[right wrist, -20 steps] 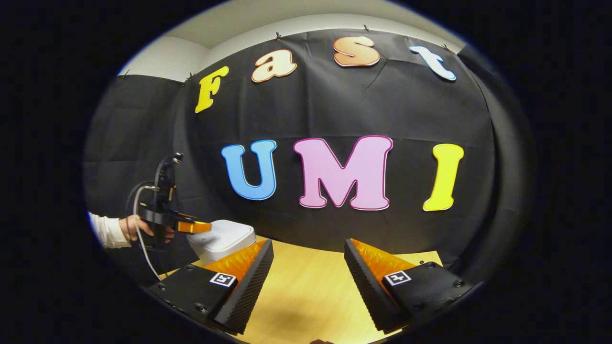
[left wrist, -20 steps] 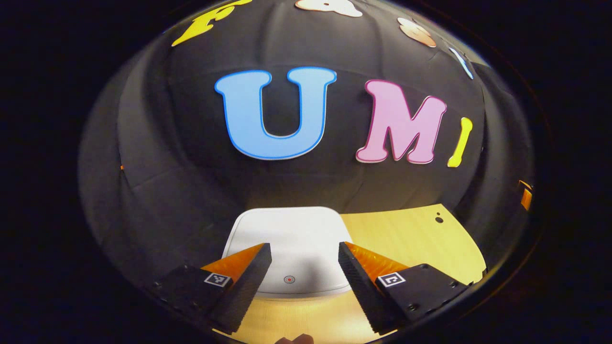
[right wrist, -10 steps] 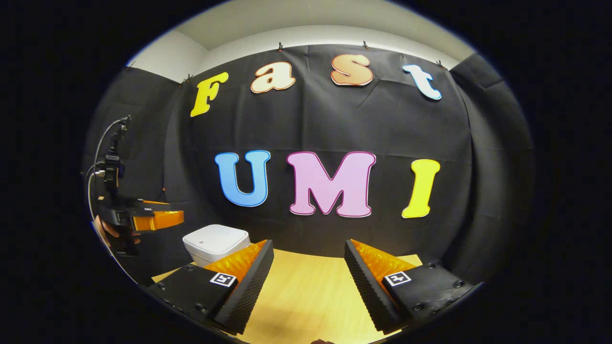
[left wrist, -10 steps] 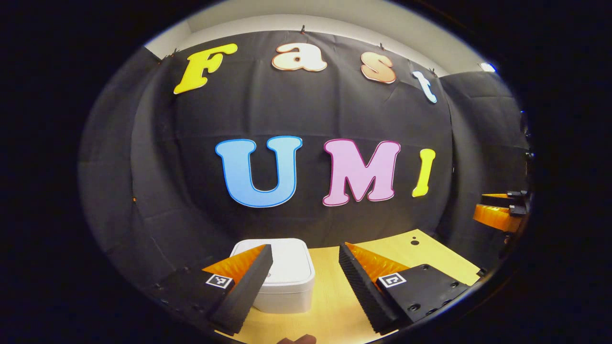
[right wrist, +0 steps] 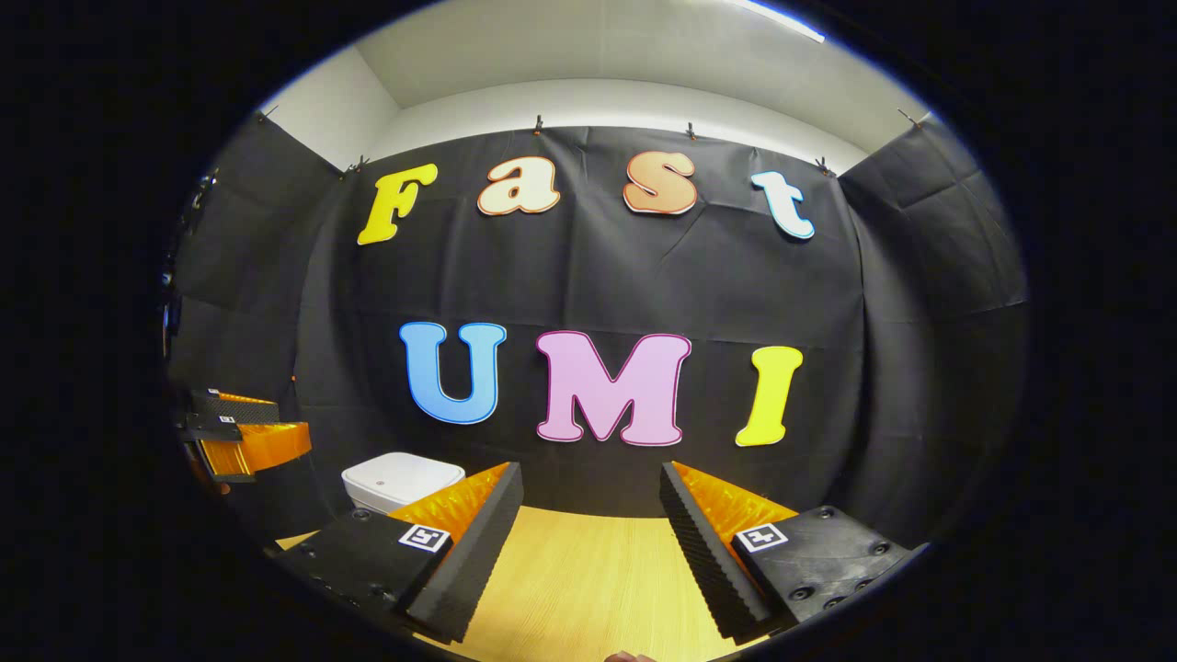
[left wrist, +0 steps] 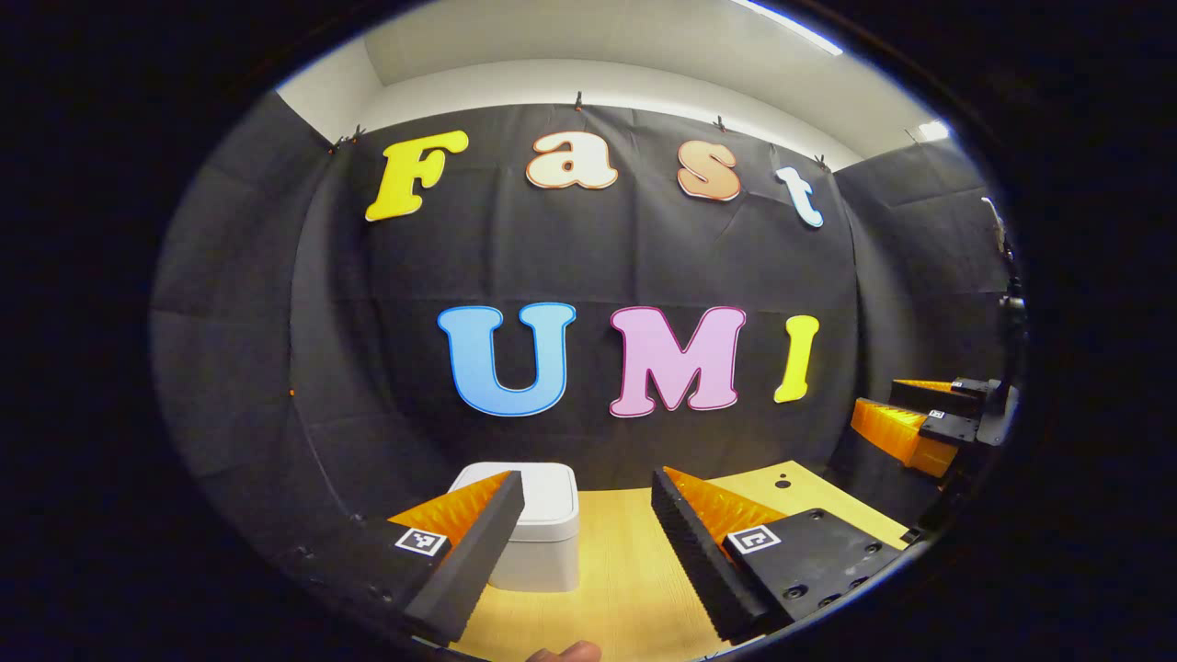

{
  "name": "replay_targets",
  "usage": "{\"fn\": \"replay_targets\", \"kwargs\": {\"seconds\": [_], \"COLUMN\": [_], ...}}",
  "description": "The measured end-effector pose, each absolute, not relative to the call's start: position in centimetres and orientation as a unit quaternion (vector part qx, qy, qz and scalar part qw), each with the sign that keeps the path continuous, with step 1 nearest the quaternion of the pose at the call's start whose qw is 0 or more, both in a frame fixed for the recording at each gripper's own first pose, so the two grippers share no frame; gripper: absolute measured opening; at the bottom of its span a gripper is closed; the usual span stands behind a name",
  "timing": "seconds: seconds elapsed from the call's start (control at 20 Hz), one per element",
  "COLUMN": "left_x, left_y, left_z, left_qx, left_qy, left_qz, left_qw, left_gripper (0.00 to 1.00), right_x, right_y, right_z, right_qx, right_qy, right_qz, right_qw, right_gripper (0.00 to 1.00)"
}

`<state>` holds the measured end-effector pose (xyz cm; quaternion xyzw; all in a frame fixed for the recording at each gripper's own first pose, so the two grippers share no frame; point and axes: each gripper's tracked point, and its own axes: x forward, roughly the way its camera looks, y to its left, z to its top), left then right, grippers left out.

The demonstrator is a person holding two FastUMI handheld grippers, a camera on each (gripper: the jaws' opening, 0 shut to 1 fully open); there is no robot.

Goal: Press the lid of the desktop garbage bin to open it, pick up the crumpled paper on the desktop and throw it into the bin, then pick up the pop can on the desktop and drop it into the bin, and finally close the garbage bin lid.

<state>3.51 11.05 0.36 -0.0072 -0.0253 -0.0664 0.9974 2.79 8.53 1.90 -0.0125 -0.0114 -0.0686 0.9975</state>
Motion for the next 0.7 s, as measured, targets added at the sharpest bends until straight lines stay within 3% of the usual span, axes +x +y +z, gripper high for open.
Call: {"fn": "replay_targets", "kwargs": {"seconds": [0.5,0.55,0.7], "left_x": [-0.2,-0.5,-1.9], "left_y": [9.5,9.5,10.3], "left_z": [1.5,1.4,1.3], "left_qx": [-0.044,-0.045,-0.035], "left_qy": [-0.027,-0.028,-0.030], "left_qz": [-0.024,-0.020,0.000], "left_qw": [0.998,0.998,0.999], "left_gripper": [0.96,0.92,0.95], "right_x": [2.8,2.9,3.1], "right_y": [10.4,10.5,11.5], "right_z": [3.1,3.1,3.3], "right_qx": [-0.025,-0.022,-0.010], "right_qy": [-0.028,-0.028,-0.031], "right_qz": [0.004,0.008,0.025], "right_qw": [0.999,0.999,0.999], "right_gripper": [0.96,0.96,0.96]}}
